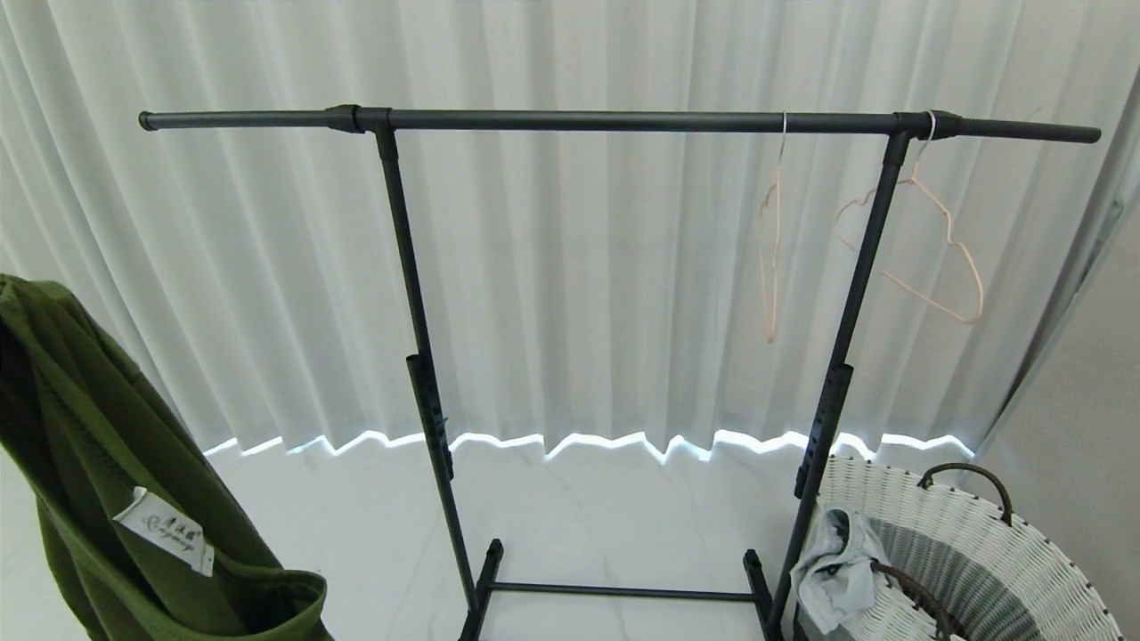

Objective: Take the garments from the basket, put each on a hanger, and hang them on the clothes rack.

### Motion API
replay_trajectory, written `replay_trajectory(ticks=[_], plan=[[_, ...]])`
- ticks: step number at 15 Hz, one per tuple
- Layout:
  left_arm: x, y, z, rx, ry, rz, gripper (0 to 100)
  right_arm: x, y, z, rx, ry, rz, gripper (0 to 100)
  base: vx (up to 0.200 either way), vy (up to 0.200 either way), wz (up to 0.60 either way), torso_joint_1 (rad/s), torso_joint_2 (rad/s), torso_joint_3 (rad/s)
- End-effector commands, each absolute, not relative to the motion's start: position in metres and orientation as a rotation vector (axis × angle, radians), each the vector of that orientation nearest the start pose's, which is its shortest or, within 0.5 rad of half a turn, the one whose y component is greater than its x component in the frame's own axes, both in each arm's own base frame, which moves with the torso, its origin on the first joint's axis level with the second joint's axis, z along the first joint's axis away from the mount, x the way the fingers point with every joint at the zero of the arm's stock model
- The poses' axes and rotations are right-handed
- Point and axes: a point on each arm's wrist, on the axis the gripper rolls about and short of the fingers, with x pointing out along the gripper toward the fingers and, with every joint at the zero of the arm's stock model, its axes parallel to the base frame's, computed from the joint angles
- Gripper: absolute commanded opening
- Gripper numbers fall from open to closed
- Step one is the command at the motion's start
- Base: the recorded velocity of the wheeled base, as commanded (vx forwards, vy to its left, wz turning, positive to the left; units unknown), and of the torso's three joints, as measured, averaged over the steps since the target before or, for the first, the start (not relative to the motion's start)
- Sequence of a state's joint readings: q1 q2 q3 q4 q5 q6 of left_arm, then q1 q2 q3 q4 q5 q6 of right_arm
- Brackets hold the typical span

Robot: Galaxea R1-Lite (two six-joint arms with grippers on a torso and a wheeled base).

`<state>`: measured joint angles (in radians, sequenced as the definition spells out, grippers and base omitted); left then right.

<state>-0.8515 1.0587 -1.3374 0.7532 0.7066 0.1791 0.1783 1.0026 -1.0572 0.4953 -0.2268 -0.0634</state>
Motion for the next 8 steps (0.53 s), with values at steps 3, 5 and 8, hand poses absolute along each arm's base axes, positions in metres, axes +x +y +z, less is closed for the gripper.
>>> replay_trajectory(ticks=[3,5,8], plan=[[0.065,-0.052,0.34,0.498,0.314,-0.171,0,0.102,0.012,0.294,-0.151,0.44,-0.048,100,0.0,0.0,0.0,0.175,-0.47,-0.307],[0.066,-0.053,0.341,0.49,0.306,-0.172,0,0.108,0.01,0.294,-0.146,0.453,-0.073,100,0.0,0.0,0.0,0.181,-0.49,-0.298],[0.07,-0.057,0.342,0.478,0.291,-0.168,0,0.122,0.009,0.295,-0.137,0.428,-0.092,100,0.0,0.0,0.0,0.203,-0.5,-0.299]])
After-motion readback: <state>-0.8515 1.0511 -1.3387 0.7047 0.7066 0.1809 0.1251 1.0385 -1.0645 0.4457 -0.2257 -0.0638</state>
